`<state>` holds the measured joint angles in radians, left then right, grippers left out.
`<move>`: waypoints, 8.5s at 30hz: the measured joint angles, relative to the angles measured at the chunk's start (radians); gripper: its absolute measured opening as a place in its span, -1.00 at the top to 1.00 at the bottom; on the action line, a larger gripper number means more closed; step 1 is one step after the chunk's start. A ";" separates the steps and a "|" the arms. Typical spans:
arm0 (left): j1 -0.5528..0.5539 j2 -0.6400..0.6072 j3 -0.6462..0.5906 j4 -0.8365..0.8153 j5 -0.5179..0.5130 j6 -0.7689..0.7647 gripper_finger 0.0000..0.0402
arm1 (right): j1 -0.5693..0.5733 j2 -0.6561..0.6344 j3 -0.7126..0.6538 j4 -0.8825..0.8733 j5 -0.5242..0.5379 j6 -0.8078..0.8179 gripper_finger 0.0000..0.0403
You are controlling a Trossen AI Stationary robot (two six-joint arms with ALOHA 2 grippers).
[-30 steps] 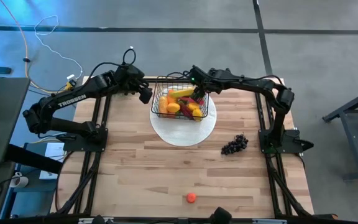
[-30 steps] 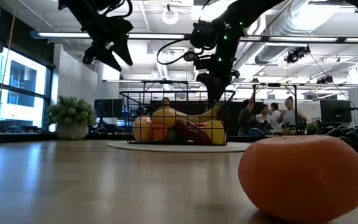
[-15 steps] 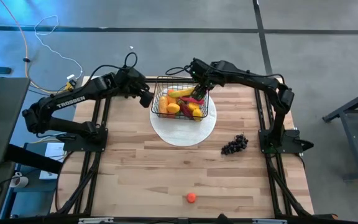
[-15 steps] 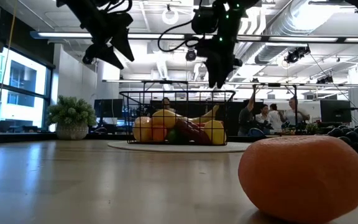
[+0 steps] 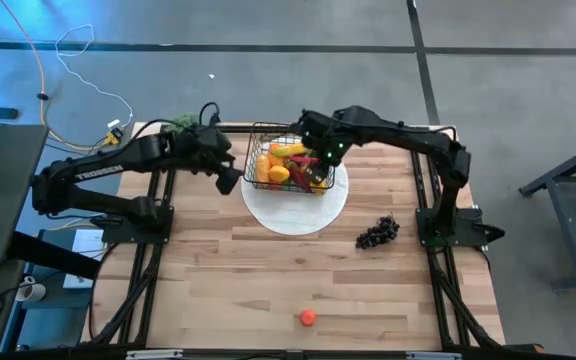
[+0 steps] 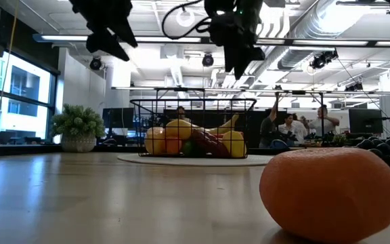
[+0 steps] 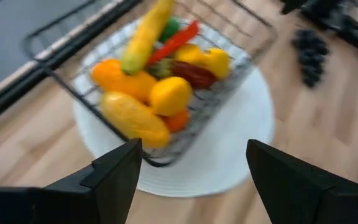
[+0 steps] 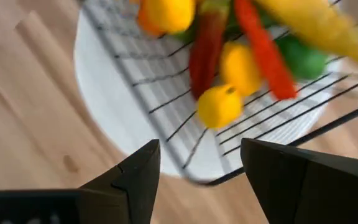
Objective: Build produce basket
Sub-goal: Put the orange into the wire basket, then put the grapes into the wire basket
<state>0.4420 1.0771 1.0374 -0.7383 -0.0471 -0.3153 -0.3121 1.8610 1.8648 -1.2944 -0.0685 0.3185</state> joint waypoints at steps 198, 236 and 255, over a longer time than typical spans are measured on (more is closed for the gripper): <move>-0.023 -0.135 0.000 0.010 -0.592 -0.014 -0.39 | -0.081 0.068 -0.002 0.237 -0.076 -0.268 0.01; -0.023 -0.118 0.000 0.088 -0.585 0.196 -0.39 | 0.181 -0.158 -0.091 -0.268 0.506 0.154 0.04; -0.024 -0.038 0.000 0.104 -0.558 0.180 -0.39 | 0.195 -0.476 -0.655 -0.082 0.190 -0.022 0.04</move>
<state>0.4183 1.0396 1.0378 -0.6339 -0.6047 -0.1357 -0.1169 1.3846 1.2103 -1.3765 0.1212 0.2967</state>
